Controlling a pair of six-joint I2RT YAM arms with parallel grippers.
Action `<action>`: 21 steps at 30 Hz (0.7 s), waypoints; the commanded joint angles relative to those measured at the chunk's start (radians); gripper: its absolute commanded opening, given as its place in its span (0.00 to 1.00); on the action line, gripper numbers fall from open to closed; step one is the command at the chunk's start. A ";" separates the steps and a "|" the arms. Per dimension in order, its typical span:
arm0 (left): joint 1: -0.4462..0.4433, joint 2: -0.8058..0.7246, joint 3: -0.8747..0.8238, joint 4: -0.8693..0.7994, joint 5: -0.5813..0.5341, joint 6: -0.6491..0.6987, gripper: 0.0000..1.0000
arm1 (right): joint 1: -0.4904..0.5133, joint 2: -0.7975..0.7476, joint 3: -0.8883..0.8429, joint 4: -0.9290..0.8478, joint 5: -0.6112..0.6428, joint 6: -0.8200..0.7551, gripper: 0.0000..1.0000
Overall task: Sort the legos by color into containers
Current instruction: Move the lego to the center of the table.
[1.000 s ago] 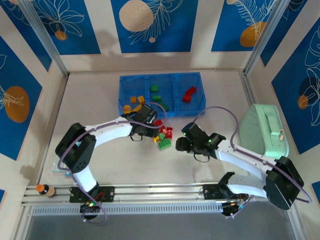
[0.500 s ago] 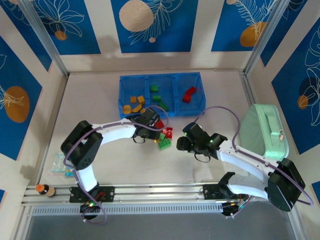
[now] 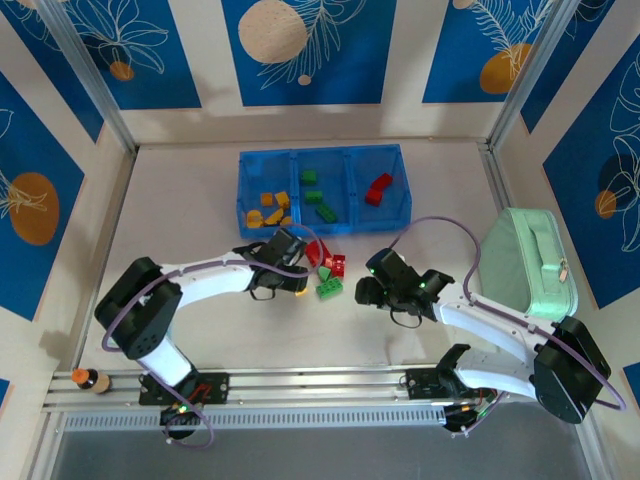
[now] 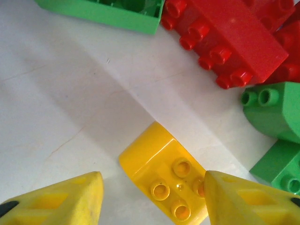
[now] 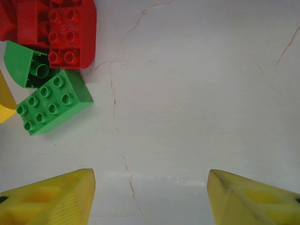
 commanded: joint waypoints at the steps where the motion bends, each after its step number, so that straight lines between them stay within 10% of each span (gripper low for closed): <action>1: 0.003 -0.024 0.022 -0.112 0.019 0.001 0.64 | -0.007 -0.015 -0.008 0.015 -0.007 0.017 0.65; 21: -0.095 0.093 0.105 -0.094 -0.002 -0.325 0.65 | 0.000 -0.025 -0.029 0.029 -0.001 0.035 0.65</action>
